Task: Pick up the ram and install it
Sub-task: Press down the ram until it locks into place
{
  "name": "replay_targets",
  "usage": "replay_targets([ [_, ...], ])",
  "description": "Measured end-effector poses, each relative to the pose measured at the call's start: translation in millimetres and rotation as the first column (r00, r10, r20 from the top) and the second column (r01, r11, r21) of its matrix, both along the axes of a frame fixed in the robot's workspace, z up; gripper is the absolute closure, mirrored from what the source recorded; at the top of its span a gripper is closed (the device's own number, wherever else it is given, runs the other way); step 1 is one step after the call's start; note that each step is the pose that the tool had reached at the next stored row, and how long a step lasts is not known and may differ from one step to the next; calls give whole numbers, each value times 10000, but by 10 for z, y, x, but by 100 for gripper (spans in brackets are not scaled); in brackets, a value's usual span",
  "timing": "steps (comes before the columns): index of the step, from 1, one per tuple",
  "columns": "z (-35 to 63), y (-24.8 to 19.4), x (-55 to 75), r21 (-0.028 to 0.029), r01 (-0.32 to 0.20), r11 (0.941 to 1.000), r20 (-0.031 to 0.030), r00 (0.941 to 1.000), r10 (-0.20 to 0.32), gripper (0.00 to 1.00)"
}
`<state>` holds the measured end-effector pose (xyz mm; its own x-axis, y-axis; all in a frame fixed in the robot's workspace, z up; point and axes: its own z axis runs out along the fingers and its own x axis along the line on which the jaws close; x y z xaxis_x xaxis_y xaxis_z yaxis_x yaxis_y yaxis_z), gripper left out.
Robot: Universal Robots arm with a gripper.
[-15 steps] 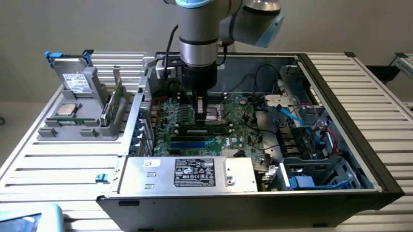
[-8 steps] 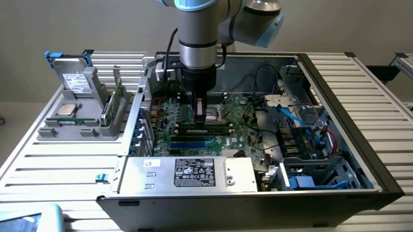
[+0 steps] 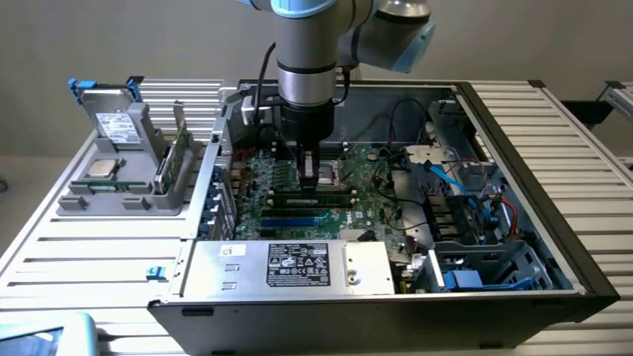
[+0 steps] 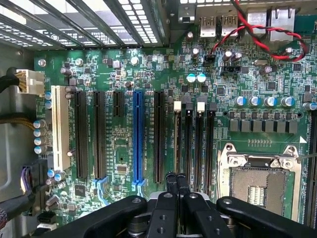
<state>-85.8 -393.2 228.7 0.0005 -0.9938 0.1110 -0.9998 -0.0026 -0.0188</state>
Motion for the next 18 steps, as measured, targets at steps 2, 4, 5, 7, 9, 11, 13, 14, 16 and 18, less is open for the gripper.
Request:
replay_targets([
  [2,-12,0,0,-5,0,10000,-2,10000,0,89],
  [4,-30,-2,-1,-13,-1,10000,-9,10000,1,89],
  [5,-42,-2,-1,-10,0,10000,-7,10000,0,89],
  [7,-51,-1,0,-5,0,10000,-2,10000,0,89],
  [9,-27,1,2,16,-1,10000,-4,10000,1,89],
  [11,68,1,1,4,-1,10000,-36,10000,1,89],
  [13,152,0,5,2,-1,10000,-53,10000,1,89],
  [14,182,0,14,-1,-2,10000,-62,10000,2,89],
  [16,220,0,32,-1,-1,10000,-68,10000,1,89],
  [18,237,0,49,0,-1,10000,-76,10000,1,89],
])
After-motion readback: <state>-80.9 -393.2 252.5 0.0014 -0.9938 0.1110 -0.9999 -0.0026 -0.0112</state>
